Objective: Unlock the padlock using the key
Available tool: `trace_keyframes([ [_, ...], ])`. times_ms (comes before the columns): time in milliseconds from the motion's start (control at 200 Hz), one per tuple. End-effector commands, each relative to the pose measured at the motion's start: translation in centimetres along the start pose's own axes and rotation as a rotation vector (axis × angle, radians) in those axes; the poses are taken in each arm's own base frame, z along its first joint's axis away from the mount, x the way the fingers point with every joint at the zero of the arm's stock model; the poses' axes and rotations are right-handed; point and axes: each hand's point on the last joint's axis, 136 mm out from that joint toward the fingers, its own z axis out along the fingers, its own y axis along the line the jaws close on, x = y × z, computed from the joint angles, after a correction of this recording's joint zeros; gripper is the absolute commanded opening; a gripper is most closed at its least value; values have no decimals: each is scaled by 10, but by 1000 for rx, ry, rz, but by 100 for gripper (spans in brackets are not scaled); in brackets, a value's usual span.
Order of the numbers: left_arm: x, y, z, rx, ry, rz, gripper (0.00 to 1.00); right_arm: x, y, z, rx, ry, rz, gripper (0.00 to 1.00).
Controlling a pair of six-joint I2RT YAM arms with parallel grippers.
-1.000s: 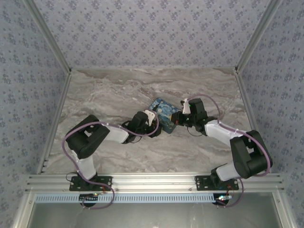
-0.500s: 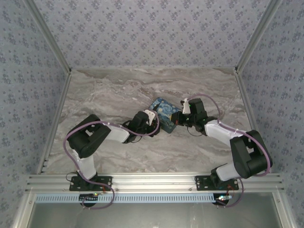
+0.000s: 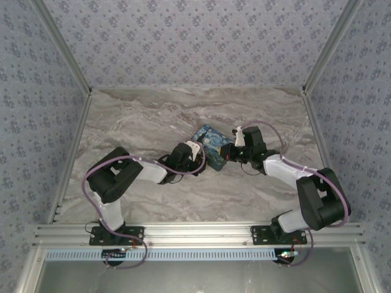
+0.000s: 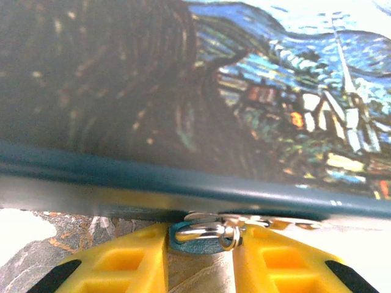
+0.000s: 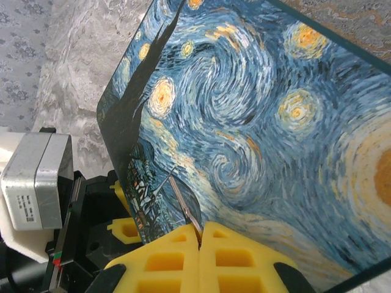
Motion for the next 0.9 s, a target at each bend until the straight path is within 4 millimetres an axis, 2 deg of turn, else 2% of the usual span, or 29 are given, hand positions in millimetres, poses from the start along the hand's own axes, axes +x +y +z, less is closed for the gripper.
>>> trace_keyframes([
  [0,-1,-2,-4,-19,8,-68,28,-1,2,-11,26,-21,-46,0],
  [155,-3,0,-10,-34,3,-171,28,0,4,-31,34,-80,-101,0],
  [320,-11,-9,-17,-15,-10,-227,29,17,-4,-46,56,-108,-142,0],
  [505,-27,-26,-26,-6,-10,-265,29,40,-14,-57,57,-124,-165,0],
  [894,-50,-49,-40,58,-42,-516,25,67,-11,-69,6,-220,-294,0],
])
